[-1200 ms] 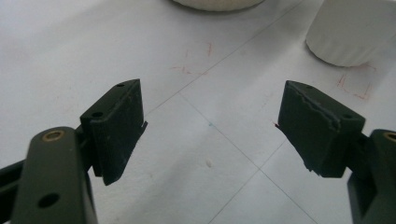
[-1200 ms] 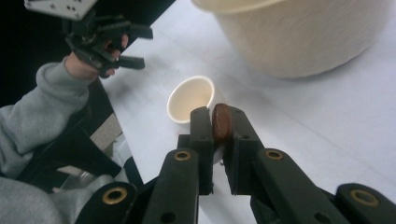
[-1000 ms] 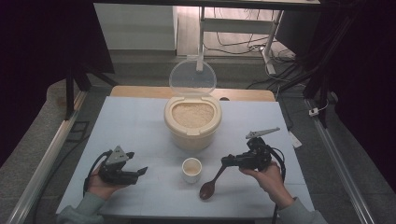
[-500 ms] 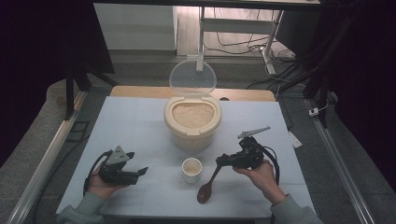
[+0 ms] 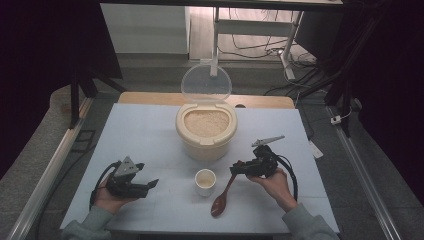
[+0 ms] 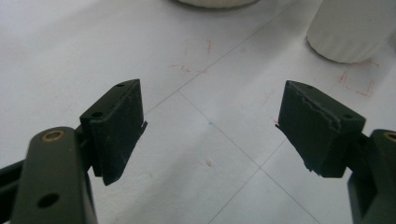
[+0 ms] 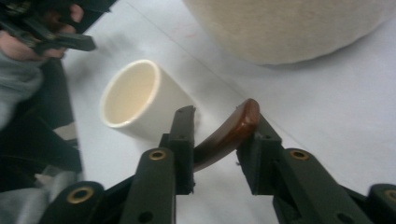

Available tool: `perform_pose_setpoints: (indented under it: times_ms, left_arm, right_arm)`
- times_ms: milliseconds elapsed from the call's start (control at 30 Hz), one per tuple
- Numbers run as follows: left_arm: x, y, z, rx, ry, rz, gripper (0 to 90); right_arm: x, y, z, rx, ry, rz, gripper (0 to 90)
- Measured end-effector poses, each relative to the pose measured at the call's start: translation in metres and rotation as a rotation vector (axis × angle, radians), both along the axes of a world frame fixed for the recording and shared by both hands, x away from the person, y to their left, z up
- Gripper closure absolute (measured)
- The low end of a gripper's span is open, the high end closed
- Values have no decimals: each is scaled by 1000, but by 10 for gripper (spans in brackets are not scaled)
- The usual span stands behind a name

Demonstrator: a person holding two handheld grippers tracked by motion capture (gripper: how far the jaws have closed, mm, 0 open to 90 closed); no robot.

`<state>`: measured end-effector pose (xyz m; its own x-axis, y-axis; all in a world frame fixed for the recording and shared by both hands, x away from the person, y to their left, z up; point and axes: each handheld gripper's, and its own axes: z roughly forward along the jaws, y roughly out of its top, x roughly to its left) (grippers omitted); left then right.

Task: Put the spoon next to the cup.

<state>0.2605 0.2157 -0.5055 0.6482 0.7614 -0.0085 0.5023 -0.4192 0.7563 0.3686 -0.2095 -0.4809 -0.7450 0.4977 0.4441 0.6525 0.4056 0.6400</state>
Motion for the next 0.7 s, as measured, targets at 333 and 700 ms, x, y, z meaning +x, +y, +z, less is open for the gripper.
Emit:
perform_pose_setpoints:
  times_ms: [333,700]
  left_arm:
    - [0,0,0,1,0,-1,222]
    - [0,0,0,1,-2,0,222]
  right_arm:
    - [9,3,-16,-58,-36,-23,575]
    - [12,7,-29,-140,-114,-41,482]
